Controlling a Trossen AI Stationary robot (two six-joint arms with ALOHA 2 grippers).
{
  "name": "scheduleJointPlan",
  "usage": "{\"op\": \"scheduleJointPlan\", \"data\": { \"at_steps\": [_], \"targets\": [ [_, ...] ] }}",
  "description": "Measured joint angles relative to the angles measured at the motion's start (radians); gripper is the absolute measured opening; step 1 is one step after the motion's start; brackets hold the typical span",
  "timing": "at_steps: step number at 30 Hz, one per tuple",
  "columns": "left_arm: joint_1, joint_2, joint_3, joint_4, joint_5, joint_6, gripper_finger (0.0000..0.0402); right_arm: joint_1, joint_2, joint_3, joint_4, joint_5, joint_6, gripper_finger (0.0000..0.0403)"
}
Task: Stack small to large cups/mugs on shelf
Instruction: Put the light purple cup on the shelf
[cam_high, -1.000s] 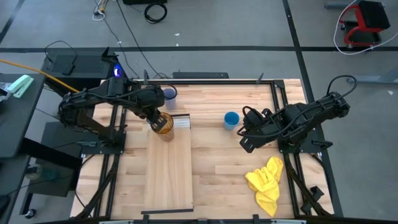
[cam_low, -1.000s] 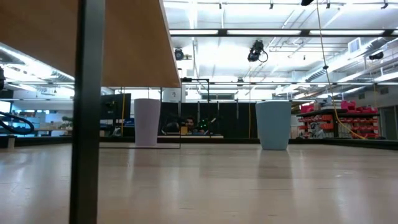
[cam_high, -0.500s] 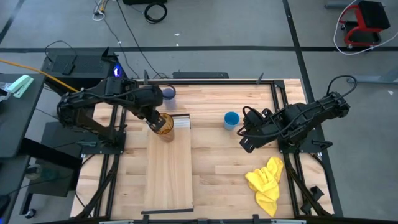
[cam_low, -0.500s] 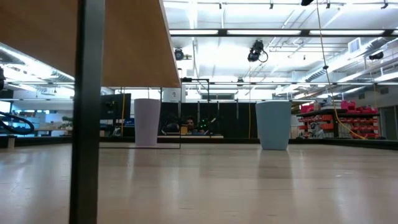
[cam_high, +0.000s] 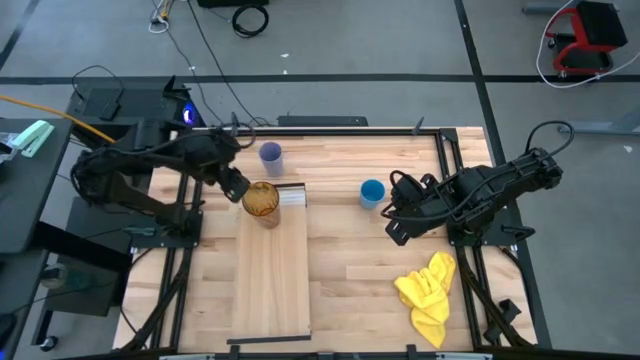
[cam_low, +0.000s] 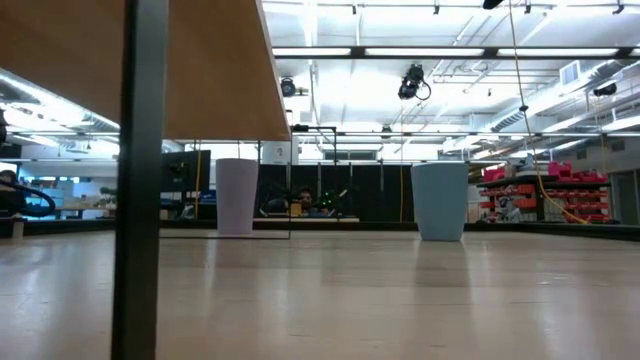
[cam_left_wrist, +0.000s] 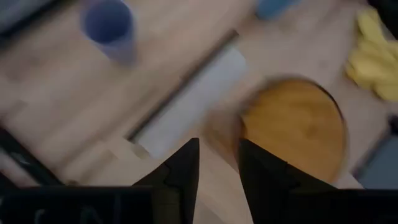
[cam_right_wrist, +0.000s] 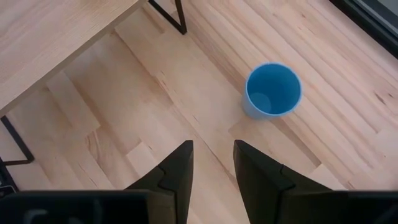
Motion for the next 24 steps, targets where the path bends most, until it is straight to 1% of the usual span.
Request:
{"op": "scheduleJointPlan", "data": {
  "at_steps": [3, 5, 8, 16, 21, 24],
  "targets": [
    [0.037, -0.022, 0.000, 0.000, -0.134, 0.002, 0.0110, 0.000, 0.000, 0.000, 0.001, 0.001, 0.000, 0.0122],
    [0.080, -0.024, 0.000, 0.000, -0.204, 0.028, 0.0108, 0.000, 0.000, 0.000, 0.001, 0.001, 0.000, 0.0122],
    [0.179, -0.010, 0.000, 0.001, -0.214, 0.118, 0.0108, 0.000, 0.000, 0.000, 0.001, 0.001, 0.000, 0.0122],
    [0.470, 0.115, 0.000, 0.003, -0.073, 0.340, 0.0107, 0.000, 0.000, 0.000, 0.002, 0.002, -0.015, 0.0122],
    [0.620, 0.181, -0.002, 0.006, 0.138, 0.528, 0.0107, -0.025, 0.000, 0.000, 0.002, 0.005, -0.042, 0.0122],
    [0.675, 0.218, -0.002, 0.009, 0.202, 0.617, 0.0112, -0.061, 0.000, 0.000, 0.003, 0.005, -0.067, 0.0122]
  ]
}}
